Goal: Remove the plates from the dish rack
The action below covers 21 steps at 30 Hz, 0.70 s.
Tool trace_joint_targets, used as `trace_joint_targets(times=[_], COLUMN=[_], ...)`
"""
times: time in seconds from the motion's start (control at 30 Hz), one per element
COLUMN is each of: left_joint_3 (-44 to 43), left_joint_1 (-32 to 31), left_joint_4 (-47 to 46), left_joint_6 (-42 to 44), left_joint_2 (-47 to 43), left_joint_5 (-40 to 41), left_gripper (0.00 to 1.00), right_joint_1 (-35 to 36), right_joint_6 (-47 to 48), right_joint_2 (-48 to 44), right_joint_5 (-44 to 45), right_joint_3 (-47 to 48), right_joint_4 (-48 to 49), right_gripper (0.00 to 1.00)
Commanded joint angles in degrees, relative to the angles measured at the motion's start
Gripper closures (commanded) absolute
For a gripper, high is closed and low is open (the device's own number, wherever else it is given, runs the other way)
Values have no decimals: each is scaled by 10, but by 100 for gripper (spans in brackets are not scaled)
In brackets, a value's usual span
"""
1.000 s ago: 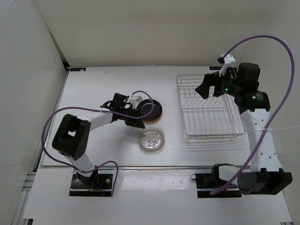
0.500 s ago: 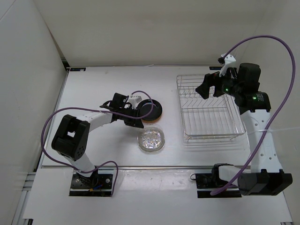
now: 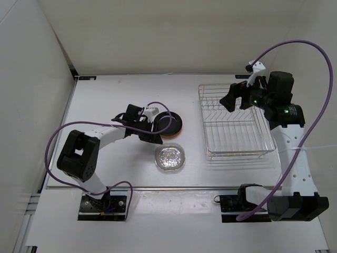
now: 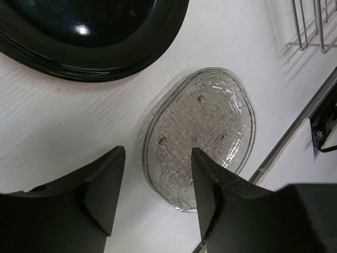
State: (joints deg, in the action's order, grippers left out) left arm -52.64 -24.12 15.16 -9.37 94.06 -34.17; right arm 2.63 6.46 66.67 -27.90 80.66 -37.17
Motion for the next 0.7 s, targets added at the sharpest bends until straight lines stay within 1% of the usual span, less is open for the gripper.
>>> trace_joint_targets(times=[0.0, 0.03, 0.07, 0.1, 0.13, 0.23, 0.27, 0.3, 0.37, 0.43, 0.5, 0.53, 0.67], left_joint_3=[-4, -11, -25, -33, -41, -76, -93, -106, -130, -163, -198, -210, -273], left_joint_1=[-2, -2, -2, 6, 24, 58, 64, 65, 85, 114, 139, 151, 225], left_joint_4=[11, 11, 19, 24, 31, 51, 64, 75, 96, 121, 128, 144, 183], left_joint_6=[10, 15, 15, 21, 21, 26, 41, 48, 62, 75, 75, 81, 87], left_joint_2=[-37, -42, -48, -49, -65, -84, -96, -96, -101, -101, -101, -106, -107], left_joint_5=[4, 13, 19, 26, 26, 72, 112, 137, 194, 222, 230, 237, 264], left_gripper=[35, 29, 26, 21, 7, 4, 0, 0, 0, 0, 0, 0, 0], right_joint_1=[-2, -2, -2, -2, -2, -2, -2, -2, -2, -2, -2, -2, -15], right_joint_6=[2, 2, 2, 2, 2, -9, -9, -14, -20, -14, -7, -7, 7], right_joint_2=[-14, -14, -14, -14, -14, -14, -6, -1, 16, 30, 38, 43, 68], right_joint_5=[-15, -15, -6, -6, 3, 36, 48, 62, 102, 118, 137, 169, 219], right_joint_3=[-3, -3, -3, -9, -9, -9, -9, -9, -2, 11, 17, 23, 35], right_joint_4=[17, 17, 17, 17, 17, 22, 22, 22, 22, 22, 22, 22, 22], right_gripper=[0, 0, 0, 0, 0, 0, 0, 0, 0, 0, 0, 0, 0])
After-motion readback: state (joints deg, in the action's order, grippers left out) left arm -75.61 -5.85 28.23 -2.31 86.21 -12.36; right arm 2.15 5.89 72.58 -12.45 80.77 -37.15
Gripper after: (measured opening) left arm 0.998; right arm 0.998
